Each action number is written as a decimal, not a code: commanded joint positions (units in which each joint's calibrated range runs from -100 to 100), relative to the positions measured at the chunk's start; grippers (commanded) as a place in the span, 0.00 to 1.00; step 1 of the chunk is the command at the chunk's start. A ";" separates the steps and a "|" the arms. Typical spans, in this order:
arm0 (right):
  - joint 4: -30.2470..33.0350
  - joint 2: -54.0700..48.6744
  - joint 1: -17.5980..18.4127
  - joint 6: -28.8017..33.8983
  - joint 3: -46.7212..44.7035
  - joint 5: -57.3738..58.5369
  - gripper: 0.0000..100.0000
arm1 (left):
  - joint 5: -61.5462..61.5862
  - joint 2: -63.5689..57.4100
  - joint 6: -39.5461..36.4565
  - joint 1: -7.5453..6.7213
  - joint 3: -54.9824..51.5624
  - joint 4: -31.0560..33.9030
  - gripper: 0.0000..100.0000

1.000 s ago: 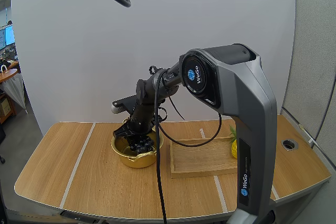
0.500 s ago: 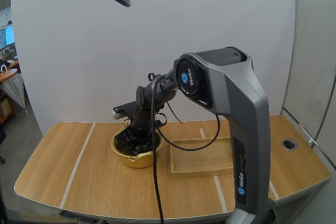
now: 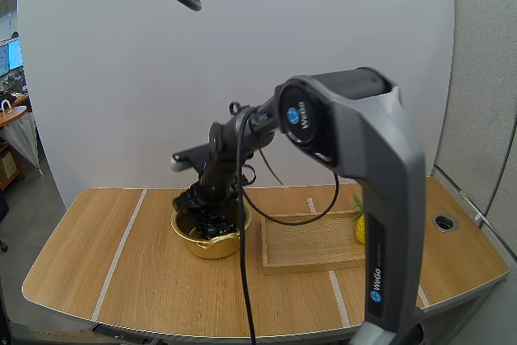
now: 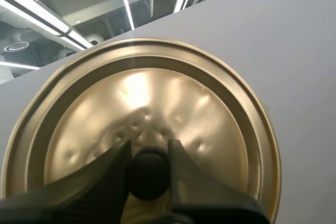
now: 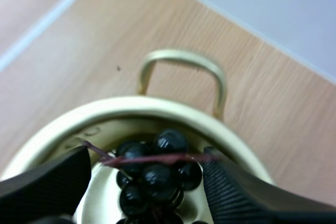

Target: Open the pot, put the grape inside, and close it

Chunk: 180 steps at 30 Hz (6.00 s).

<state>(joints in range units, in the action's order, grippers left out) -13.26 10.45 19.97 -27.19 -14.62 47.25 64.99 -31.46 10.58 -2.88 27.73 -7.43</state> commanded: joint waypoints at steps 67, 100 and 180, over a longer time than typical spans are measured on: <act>6.34 -92.50 0.06 7.15 -39.92 39.67 0.00 | -2.04 -0.28 -0.30 -0.12 0.35 -0.04 0.00; 6.68 -92.50 0.06 7.15 -39.92 42.22 0.00 | 35.01 -1.42 9.55 -0.12 -32.03 -6.34 0.00; 8.11 -92.50 -1.44 7.15 -39.92 43.83 0.00 | 9.96 35.72 23.87 -0.04 -57.86 -14.65 0.59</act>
<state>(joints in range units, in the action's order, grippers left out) -5.43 -81.63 18.70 -20.25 -54.45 90.91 69.22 3.40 33.97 -2.88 -29.19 -21.18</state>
